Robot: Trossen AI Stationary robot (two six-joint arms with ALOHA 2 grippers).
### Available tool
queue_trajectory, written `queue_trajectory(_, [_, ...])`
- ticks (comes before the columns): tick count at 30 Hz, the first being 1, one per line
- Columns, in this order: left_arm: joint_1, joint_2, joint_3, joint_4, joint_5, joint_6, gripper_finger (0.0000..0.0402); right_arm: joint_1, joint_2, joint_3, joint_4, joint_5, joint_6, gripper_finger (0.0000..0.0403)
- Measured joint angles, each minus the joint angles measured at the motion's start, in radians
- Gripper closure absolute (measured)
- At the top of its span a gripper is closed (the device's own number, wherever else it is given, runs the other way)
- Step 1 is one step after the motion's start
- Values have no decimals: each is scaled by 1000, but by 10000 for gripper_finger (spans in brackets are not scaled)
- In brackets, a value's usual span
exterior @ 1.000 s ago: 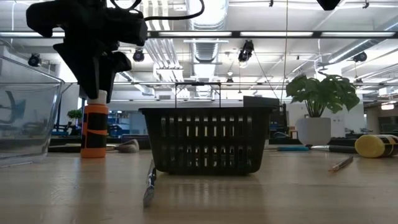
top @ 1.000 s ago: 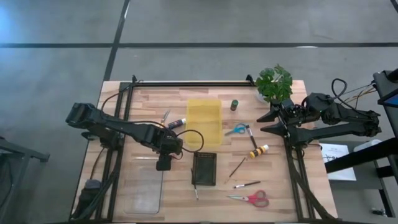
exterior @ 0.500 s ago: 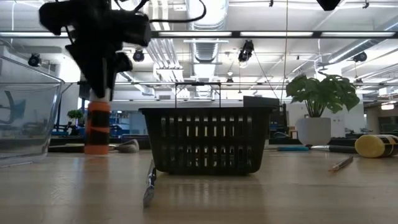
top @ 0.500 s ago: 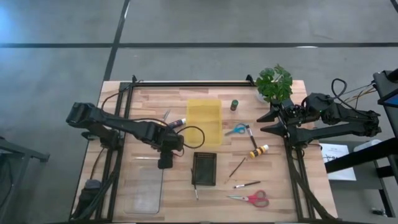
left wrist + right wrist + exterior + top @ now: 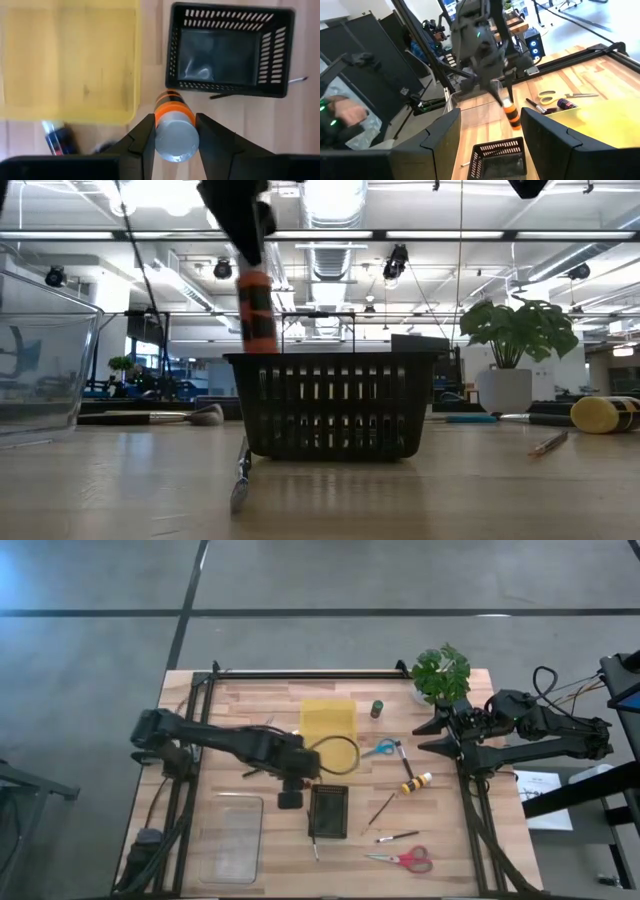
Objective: Pick & Place Paint Supplies
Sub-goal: Put the orange paint bottle into the black bin
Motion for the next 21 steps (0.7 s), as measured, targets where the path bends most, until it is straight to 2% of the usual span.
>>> queue_trajectory(5, [-5, 190, 256, -110, 2, 128, 282, 0, 0, 0, 4, 3, 9, 196])
queue_trajectory(11, [-8, 297, 491, -168, 28, 210, 282, 0, -3, 0, 6, 2, 14, 196])
queue_trajectory(14, [-12, 331, 529, -169, 72, 230, 282, 0, -8, 0, 6, 2, 17, 196])
queue_trajectory(21, [-17, 377, 518, -152, 79, 234, 282, 0, -20, 0, 0, 2, 23, 196])
